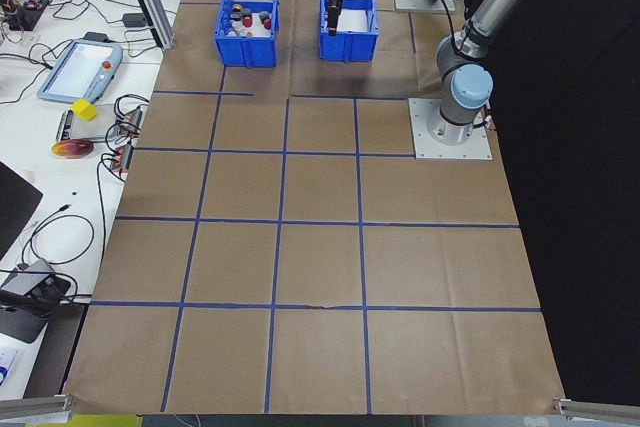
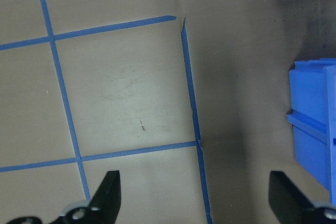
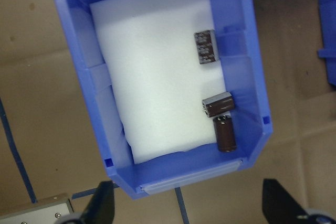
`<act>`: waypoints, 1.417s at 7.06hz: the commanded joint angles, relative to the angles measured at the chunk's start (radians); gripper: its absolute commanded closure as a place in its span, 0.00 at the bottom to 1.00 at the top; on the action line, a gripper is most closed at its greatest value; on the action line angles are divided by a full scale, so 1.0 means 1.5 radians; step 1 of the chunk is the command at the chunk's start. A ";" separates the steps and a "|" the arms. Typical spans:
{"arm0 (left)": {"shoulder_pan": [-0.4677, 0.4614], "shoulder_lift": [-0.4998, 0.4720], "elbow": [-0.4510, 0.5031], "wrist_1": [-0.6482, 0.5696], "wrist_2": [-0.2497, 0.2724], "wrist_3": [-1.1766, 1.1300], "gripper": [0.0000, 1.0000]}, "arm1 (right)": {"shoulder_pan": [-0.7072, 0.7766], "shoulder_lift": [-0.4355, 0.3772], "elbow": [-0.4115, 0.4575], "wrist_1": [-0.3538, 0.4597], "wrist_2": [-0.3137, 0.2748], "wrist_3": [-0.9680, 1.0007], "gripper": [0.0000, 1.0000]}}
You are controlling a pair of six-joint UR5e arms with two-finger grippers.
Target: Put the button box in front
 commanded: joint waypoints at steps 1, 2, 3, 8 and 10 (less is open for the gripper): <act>-0.002 -0.001 -0.001 0.000 0.001 0.000 0.00 | -0.150 -0.013 -0.011 0.006 0.005 0.000 0.00; -0.002 -0.001 -0.001 0.000 0.002 0.000 0.00 | -0.210 -0.010 -0.023 0.000 0.005 0.022 0.00; -0.002 -0.001 -0.001 0.000 0.003 -0.001 0.00 | -0.244 -0.004 -0.041 0.001 0.006 0.125 0.00; -0.002 -0.001 -0.002 0.000 0.005 -0.001 0.00 | -0.246 0.112 -0.189 0.055 0.063 0.667 0.00; -0.002 -0.001 -0.003 0.000 0.005 -0.001 0.00 | -0.247 0.166 -0.230 0.057 0.058 0.676 0.00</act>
